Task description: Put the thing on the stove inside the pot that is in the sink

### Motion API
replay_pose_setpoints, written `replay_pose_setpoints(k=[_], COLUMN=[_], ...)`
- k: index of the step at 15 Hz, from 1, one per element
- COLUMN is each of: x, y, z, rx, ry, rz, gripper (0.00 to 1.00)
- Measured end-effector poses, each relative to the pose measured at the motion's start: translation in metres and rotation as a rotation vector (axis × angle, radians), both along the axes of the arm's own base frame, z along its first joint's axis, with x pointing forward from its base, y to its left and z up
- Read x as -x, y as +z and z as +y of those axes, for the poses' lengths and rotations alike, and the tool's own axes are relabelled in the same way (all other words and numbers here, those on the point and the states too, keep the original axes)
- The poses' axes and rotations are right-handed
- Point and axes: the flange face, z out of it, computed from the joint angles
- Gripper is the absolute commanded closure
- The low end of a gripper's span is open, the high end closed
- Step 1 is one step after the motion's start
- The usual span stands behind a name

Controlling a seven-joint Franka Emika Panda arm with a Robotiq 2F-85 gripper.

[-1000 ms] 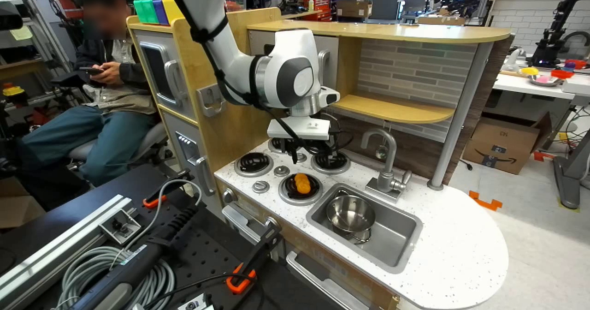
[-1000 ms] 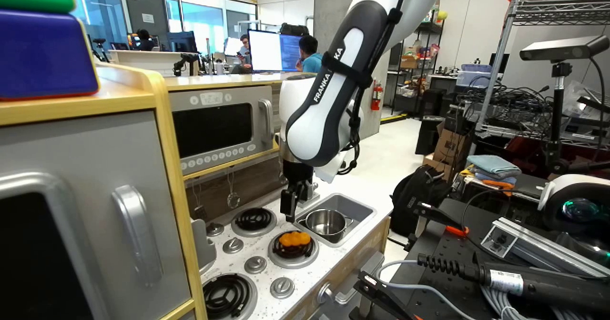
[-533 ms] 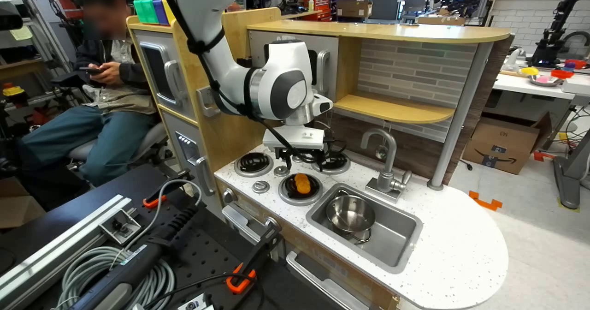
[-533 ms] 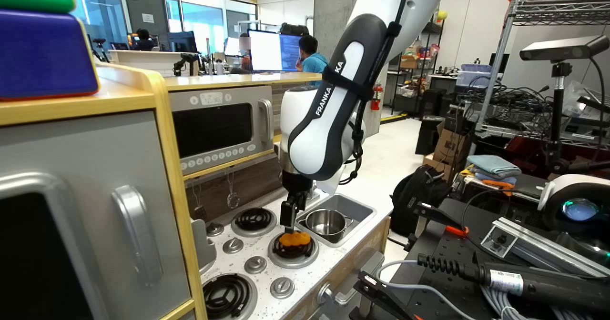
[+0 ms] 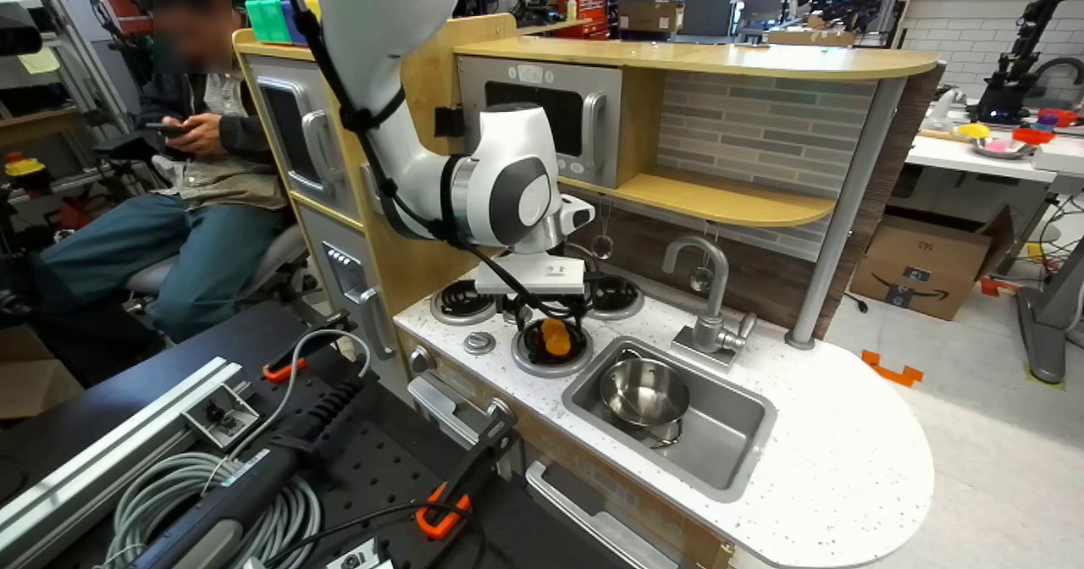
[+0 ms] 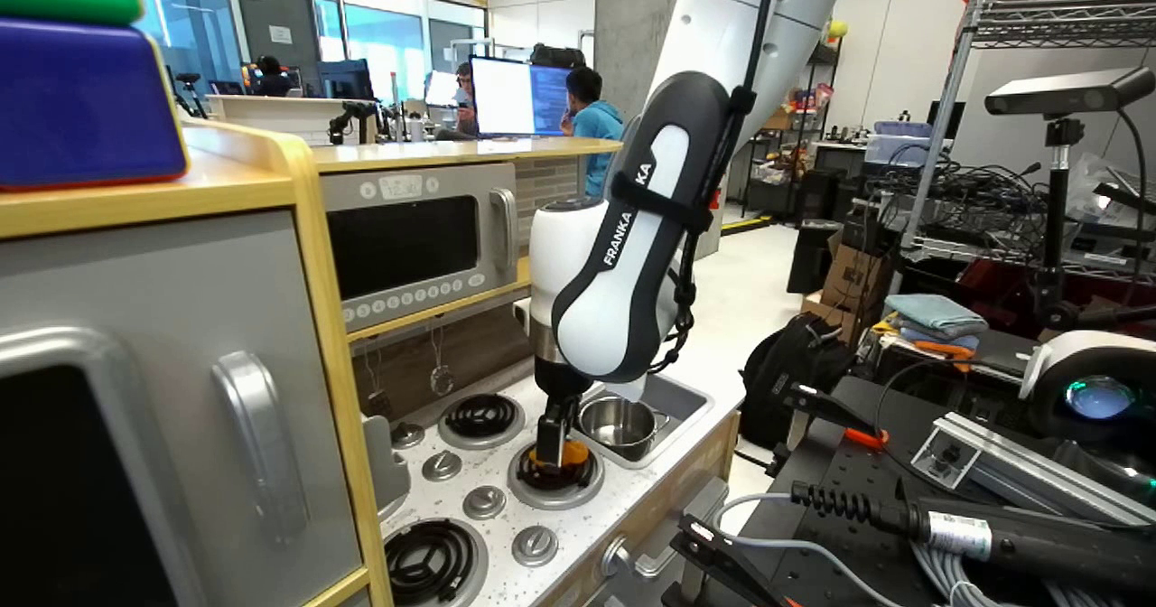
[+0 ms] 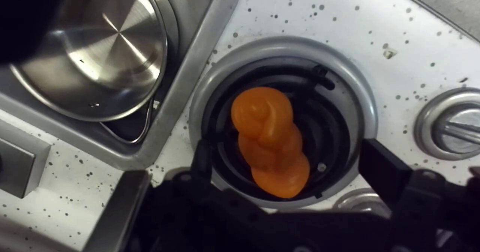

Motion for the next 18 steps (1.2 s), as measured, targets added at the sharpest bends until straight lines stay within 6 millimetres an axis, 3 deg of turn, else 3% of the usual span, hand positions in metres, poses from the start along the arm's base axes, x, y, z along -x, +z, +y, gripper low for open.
replay_pose_setpoints(k=[1, 2, 9, 15, 18], x=[0.001, 0.002, 0.003, -0.008, -0.025], y=[-0.003, -0.007, -0.019, -0.007, 0.025], z=[0.0, 0.001, 0.013, 0.007, -0.028], rx=[0.005, 0.009, 0.014, -0.002, -0.036], ry=[0.01, 0.017, 0.048, 0.01, -0.107], rz=[-0.004, -0.009, -0.026, -0.047, -0.062], gripper=[0.08, 0.28, 0.79, 0.81, 0.81])
